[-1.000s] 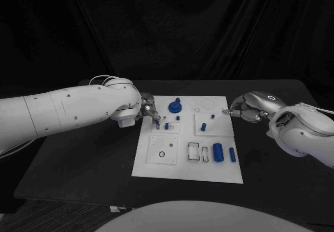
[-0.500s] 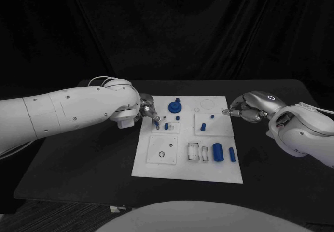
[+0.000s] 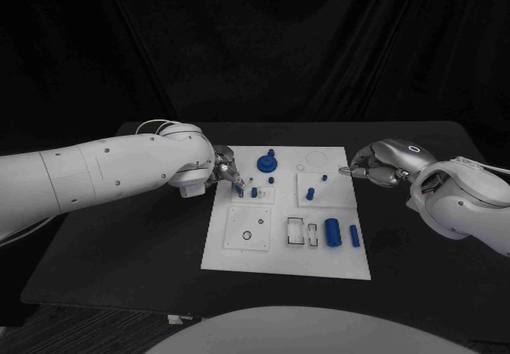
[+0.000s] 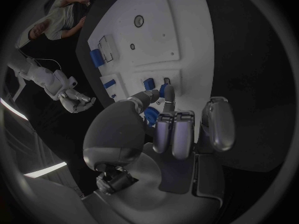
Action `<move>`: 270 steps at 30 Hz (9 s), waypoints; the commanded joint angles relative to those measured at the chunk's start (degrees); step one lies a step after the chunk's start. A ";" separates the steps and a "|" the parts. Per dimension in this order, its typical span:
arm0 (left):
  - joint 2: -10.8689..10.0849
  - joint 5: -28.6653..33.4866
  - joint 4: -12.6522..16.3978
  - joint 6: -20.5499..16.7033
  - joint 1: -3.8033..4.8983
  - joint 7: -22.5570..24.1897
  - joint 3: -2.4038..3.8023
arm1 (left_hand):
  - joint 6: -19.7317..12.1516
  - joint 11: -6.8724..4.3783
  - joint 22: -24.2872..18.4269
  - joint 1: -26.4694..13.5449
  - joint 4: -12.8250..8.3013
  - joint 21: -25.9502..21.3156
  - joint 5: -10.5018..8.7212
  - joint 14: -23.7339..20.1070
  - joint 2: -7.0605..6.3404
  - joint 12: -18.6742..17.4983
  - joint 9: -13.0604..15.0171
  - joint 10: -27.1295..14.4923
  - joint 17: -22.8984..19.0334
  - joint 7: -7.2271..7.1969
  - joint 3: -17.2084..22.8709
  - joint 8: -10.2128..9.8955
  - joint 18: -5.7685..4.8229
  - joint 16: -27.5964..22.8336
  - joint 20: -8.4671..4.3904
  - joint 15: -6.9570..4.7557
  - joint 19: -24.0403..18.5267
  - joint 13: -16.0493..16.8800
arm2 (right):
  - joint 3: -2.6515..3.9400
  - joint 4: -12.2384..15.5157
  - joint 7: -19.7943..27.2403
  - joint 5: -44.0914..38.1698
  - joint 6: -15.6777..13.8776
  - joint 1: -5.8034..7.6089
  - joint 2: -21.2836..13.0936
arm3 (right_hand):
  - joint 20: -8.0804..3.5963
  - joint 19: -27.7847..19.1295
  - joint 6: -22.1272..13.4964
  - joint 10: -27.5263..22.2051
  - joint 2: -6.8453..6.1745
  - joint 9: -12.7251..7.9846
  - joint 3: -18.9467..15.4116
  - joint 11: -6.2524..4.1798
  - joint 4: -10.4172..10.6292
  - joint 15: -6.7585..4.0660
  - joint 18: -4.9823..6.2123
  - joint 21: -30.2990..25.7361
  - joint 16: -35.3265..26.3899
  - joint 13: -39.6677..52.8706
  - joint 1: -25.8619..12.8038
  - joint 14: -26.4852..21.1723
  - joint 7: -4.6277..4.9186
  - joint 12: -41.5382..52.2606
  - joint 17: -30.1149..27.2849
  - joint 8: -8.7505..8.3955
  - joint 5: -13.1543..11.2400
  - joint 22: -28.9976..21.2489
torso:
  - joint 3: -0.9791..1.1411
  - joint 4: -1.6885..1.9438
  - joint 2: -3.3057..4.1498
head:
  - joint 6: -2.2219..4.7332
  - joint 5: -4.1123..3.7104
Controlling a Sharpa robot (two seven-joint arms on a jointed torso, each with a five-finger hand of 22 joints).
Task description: Assemble the parts on the task board
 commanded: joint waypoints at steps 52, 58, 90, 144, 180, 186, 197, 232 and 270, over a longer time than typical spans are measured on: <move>0.10 0.10 -0.25 -1.16 -1.31 1.67 0.04 | -0.04 -0.44 8.97 -0.10 0.31 -0.48 0.26 4.00 0.58 -0.70 -0.02 4.31 11.60 -0.22 0.20 0.16 0.76 -0.55 -0.33 -0.41 0.04 13.07 | 0.03 -0.15 -0.60 -0.37 -0.15 -0.44 -0.17 | 0.43 3.64 -0.08 6.10 0.08 -0.11 -0.32 0.30 0.03 0.40 0.30 -0.19 0.15 14.95 0.78 5.91 -0.01 0.05 15.08 0.06 0.37 13.48 | 0.01 0.00 -0.02 | -0.01 -0.20; 0.21 0.10 -0.30 -1.07 -1.49 1.83 0.04 | -0.04 -0.44 8.97 -0.10 0.31 -0.48 0.26 4.00 0.58 -0.70 -0.02 4.31 11.60 -0.22 0.20 0.16 0.76 -0.55 -0.33 -0.41 0.04 13.07 | 0.03 -0.15 -0.58 -0.37 -0.15 -0.45 -0.15 | 0.43 3.64 -0.08 6.10 0.08 -0.11 -0.32 0.30 0.03 0.40 0.30 -0.19 0.15 14.95 0.78 5.91 -0.01 0.05 15.08 0.06 0.37 13.48 | 0.03 -0.01 -0.03 | -0.01 -0.26; 0.31 0.10 -0.72 2.25 -2.12 0.62 0.04 | -0.90 0.08 9.05 -3.01 5.36 -1.55 -12.60 3.73 1.23 -1.13 -2.61 3.85 11.11 0.27 -5.13 -1.95 0.80 -1.10 -0.03 -0.06 -0.07 12.49 | 0.03 -0.16 -0.73 -0.37 0.00 -0.57 -0.09 | 0.42 3.64 -0.05 6.10 0.18 -0.13 -0.36 0.29 0.06 0.39 0.30 -0.20 0.15 14.95 0.86 5.91 -0.02 0.05 15.08 0.05 0.39 13.48 | 0.00 0.02 0.02 | -0.01 -0.04; 3.11 -42.82 -9.78 -31.31 -2.15 51.87 0.08 | -15.31 2.35 5.84 24.02 15.76 -18.10 -19.76 -11.27 -8.06 -67.25 -33.14 -53.54 -19.92 -6.53 -14.49 -12.85 3.44 -25.66 2.91 2.33 -7.82 -58.91 | 0.05 2.94 4.86 -0.37 -7.44 0.67 -2.27 | 0.33 4.24 0.20 6.10 0.31 -0.16 -0.93 0.11 0.30 0.27 0.01 0.80 0.15 14.95 0.23 5.91 -0.13 0.05 15.08 0.12 0.13 13.87 | -0.06 -0.07 -0.07 | -0.01 0.48; 9.41 -48.42 -13.76 -20.93 -5.25 45.63 0.09 | -5.59 3.56 7.79 21.89 11.03 -13.36 -16.16 -9.00 -6.45 -59.49 -36.48 -40.74 -15.79 -2.19 -11.99 -12.17 2.52 -16.87 2.60 3.20 -3.80 -60.60 | 0.04 2.96 5.77 -0.37 -5.66 -0.65 -1.81 | 0.23 4.21 0.31 6.10 0.99 -0.22 -1.54 0.04 0.33 0.17 0.04 0.72 0.15 14.95 -1.07 5.91 -0.21 0.05 15.08 0.12 -0.30 13.84 | -0.11 0.01 0.17 | -0.01 0.63; 9.97 -48.42 -14.59 -21.36 -5.53 45.95 0.09 | -5.36 3.44 7.78 22.21 10.11 -13.35 -14.28 -9.19 -6.28 -59.60 -36.54 -40.19 -16.13 -2.13 -10.58 -12.33 2.53 -16.79 2.56 3.16 -3.86 -60.53 | 0.04 2.91 5.62 -0.37 -5.40 -0.67 -1.79 | 0.23 4.21 0.31 6.10 1.03 -0.22 -1.56 0.05 0.31 0.18 0.04 0.72 0.15 14.95 -1.12 5.91 -0.21 0.05 15.08 0.11 -0.31 13.84 | -0.09 -0.02 0.10 | -0.01 0.60; 10.94 -48.42 -16.32 -22.11 -6.36 46.09 0.10 | -4.75 3.26 7.62 22.45 8.91 -13.91 -13.03 -9.83 -6.24 -59.75 -36.50 -39.01 -17.28 -2.00 -8.76 -12.27 2.65 -17.24 2.52 3.10 -4.20 -60.55 | 0.04 2.71 5.45 -0.37 -4.89 -0.72 -1.76 | 0.22 4.16 0.31 6.10 1.08 -0.23 -1.58 0.06 0.29 0.18 0.06 0.63 0.15 14.95 -1.14 5.91 -0.22 0.05 15.08 0.10 -0.31 13.81 | -0.10 0.00 0.14 | -0.01 0.48; 12.95 -48.42 -19.30 -25.13 -7.28 46.64 0.11 | 1.23 1.51 8.90 21.15 4.33 -8.05 -14.51 -5.19 -5.77 -61.99 -35.14 -29.01 -13.32 -0.03 -4.55 -10.53 1.69 -13.21 1.72 1.85 -1.43 -61.63 | 0.04 2.52 5.34 -0.37 -4.65 -0.78 -1.76 | 0.22 4.10 0.37 6.10 1.25 -0.23 -1.53 0.07 0.19 0.19 0.09 0.52 0.15 14.95 -1.04 5.91 -0.23 0.05 15.08 0.12 -0.22 13.77 | -0.09 -0.02 0.12 | -0.01 0.62; 0.67 -48.41 -7.99 -22.90 -0.38 45.16 0.10 | 7.21 1.00 8.96 19.24 1.71 -7.83 -17.57 -4.41 -6.47 -74.21 -34.85 -18.94 -15.61 -0.12 -1.64 -12.51 1.59 -14.57 1.60 1.30 -1.41 -64.59 | 0.04 1.55 5.26 -0.11 -3.93 -1.31 -0.97 | 0.22 4.08 0.42 6.10 1.36 -0.25 -1.44 0.07 0.01 0.19 0.10 0.48 0.15 14.95 -0.59 5.91 -0.24 0.05 15.08 0.13 -0.15 13.76 | -0.08 0.11 -0.08 | -0.01 0.96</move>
